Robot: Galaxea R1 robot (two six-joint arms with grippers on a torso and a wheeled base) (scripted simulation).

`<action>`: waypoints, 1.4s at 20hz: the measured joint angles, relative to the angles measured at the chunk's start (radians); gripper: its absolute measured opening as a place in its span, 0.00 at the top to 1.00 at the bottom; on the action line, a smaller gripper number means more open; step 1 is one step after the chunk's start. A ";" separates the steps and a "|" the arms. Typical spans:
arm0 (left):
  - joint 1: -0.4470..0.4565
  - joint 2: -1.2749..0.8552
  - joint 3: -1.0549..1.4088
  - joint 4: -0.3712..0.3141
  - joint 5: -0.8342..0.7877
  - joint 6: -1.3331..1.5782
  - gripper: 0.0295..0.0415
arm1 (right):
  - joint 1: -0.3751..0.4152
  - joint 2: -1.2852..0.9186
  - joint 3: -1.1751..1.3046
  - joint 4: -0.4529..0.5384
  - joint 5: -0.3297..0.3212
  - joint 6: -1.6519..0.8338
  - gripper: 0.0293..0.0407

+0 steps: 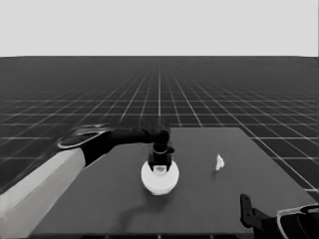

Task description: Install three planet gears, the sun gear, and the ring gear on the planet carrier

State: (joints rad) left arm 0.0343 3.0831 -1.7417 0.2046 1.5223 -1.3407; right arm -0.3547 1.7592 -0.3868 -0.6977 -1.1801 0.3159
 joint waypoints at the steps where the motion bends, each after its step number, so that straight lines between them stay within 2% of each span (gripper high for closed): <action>1: 0.015 0.003 -0.010 0.013 -0.005 0.006 0.56 | 0.000 0.000 0.000 0.000 0.000 0.000 0.19; 6: 0.030 0.007 -0.024 0.030 -0.011 0.014 0.56 | 0.000 0.000 0.000 0.000 0.000 0.000 0.19; 28: 0.046 0.006 -0.026 0.031 -0.011 0.176 0.56 | 0.000 0.000 0.000 0.000 0.000 0.000 0.19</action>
State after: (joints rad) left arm 0.0807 3.0889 -1.7678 0.2351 1.5110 -1.1647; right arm -0.3547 1.7592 -0.3868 -0.6977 -1.1801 0.3159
